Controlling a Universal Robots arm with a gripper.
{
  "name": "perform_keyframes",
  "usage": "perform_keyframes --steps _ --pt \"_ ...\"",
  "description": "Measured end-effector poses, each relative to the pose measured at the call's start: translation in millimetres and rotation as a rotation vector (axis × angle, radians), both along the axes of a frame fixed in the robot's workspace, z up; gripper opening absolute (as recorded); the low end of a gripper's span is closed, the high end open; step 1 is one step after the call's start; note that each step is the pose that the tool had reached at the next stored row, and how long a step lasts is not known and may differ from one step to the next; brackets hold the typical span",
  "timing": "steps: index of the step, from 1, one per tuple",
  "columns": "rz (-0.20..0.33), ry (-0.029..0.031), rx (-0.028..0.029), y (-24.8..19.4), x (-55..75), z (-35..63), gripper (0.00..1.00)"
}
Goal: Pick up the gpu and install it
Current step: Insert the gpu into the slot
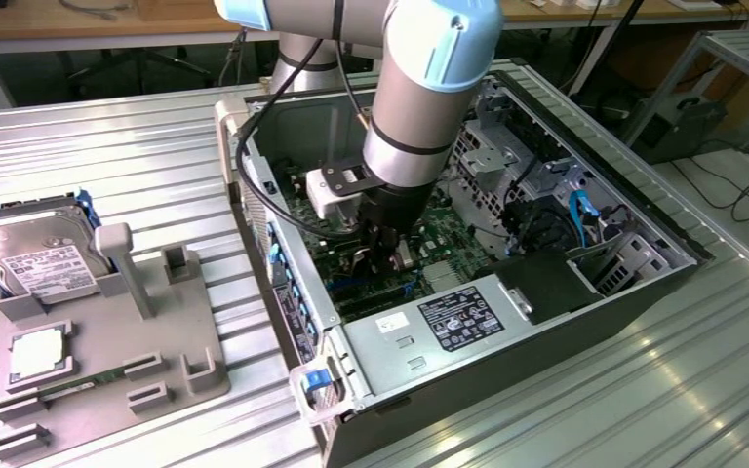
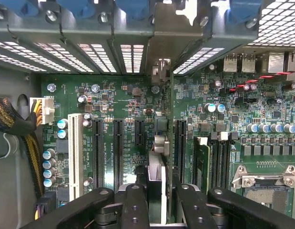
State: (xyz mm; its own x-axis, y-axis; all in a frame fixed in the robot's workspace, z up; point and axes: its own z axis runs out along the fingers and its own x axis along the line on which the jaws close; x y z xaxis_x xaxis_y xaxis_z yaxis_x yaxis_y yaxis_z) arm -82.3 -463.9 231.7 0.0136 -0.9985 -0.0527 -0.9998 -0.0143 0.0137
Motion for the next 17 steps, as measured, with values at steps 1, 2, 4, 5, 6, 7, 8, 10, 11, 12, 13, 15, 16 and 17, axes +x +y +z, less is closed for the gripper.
perform_keyframes --steps 1,2,4,5,6,7,8,10,11,12,13,15,16,17 --pt "0.0 -0.0001 0.0001 0.1 0.0 -0.1 0.28" --pt "0.0 0.0 -0.0001 0.5 0.0 -0.1 0.28" --pt "0.0 0.0 -0.0013 2.3 0.0 0.0 0.28" --pt "0.0 0.0 -0.0014 2.4 0.0 0.0 0.28" --pt "0.0 0.0 -0.0014 2.5 0.0 0.0 0.28" --pt "0.0 0.0 -0.0015 2.9 0.0 0.0 0.28" --pt "0.0 0.0 -0.0018 3.4 0.0 0.1 0.28" --pt "0.0 0.0 -0.0017 3.9 0.0 0.0 0.28" --pt "0.0 0.0001 -0.0016 4.2 0.0 0.0 0.28" --pt "0.0 0.0001 -0.0017 4.3 0.0 -0.2 0.28" --pt "0.0 0.0001 -0.0017 4.3 0.0 -0.8 0.28" --pt "0.0 0.0006 -0.0011 4.3 -0.1 -6.5 0.28" --pt "0.0 0.0004 -0.0003 4.3 -0.1 -8.0 0.28" --pt "0.0 0.0002 0.0007 4.3 -0.1 -8.5 0.28"
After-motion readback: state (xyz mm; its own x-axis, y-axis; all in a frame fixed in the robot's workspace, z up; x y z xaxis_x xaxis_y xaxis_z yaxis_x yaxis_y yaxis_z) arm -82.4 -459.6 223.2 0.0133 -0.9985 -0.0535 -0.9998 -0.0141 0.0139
